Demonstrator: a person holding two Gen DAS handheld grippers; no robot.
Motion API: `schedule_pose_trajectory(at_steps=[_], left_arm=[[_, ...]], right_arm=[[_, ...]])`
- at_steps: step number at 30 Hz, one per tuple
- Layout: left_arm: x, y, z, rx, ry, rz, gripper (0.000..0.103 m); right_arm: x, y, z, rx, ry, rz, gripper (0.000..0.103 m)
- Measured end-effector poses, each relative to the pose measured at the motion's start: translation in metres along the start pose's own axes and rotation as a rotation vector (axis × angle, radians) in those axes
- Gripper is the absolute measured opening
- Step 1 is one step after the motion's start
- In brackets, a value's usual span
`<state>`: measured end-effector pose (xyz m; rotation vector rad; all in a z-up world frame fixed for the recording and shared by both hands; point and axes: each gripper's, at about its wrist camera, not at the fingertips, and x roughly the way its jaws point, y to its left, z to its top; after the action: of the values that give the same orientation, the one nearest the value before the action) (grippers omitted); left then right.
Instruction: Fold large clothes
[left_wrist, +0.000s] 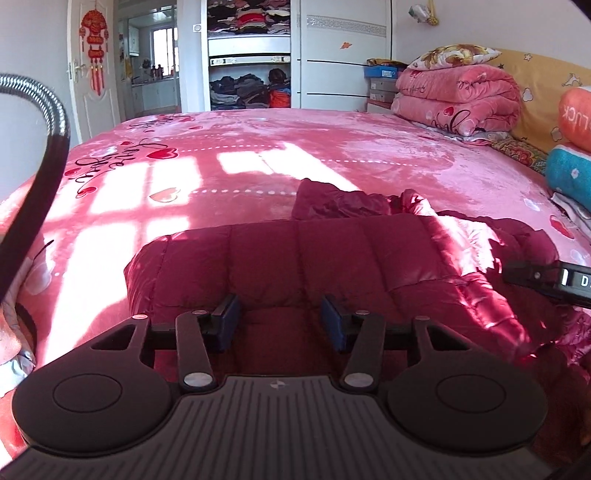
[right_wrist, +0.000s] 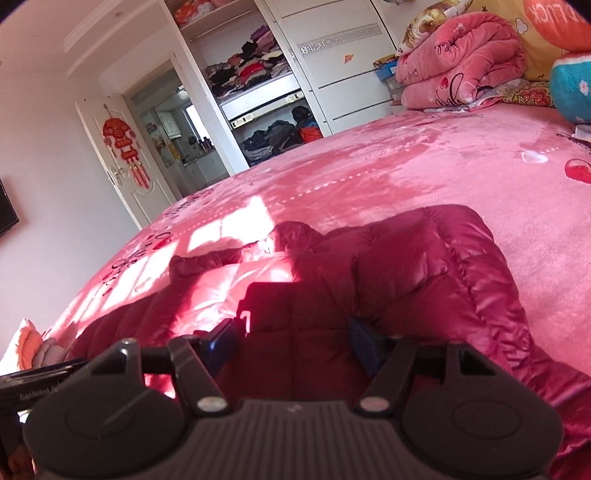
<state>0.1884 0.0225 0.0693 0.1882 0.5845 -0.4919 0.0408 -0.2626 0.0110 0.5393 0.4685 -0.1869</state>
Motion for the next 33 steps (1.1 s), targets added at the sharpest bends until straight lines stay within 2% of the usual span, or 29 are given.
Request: schedule_pose_trajectory(at_steps=[3,10,18,22,28,33], left_arm=[[0.019,0.009,-0.004,0.002,0.011,0.019,0.062],[0.046,0.012,-0.010,0.018,0.001,0.045,0.062],[0.051,0.005,-0.014,0.047,-0.011,0.058,0.063],[0.025,0.005,-0.008,0.053,0.004,0.036,0.062],[-0.044,0.011,-0.020,0.050,-0.029,0.005,0.070],[-0.104,0.022,-0.049,0.027,-0.027,-0.005,0.077]], right_arm=[[0.010,-0.005,-0.005,0.006,0.025,0.000,0.066],[0.032,0.007,-0.018,-0.120,0.075,-0.073,0.066],[0.031,-0.001,-0.027,-0.114,0.035,-0.034,0.069],[0.014,-0.009,-0.024,-0.051,0.002,0.041,0.080],[-0.027,-0.002,-0.023,-0.030,0.002,0.009,0.091],[-0.059,0.004,-0.025,-0.045,-0.021,-0.020,0.092]])
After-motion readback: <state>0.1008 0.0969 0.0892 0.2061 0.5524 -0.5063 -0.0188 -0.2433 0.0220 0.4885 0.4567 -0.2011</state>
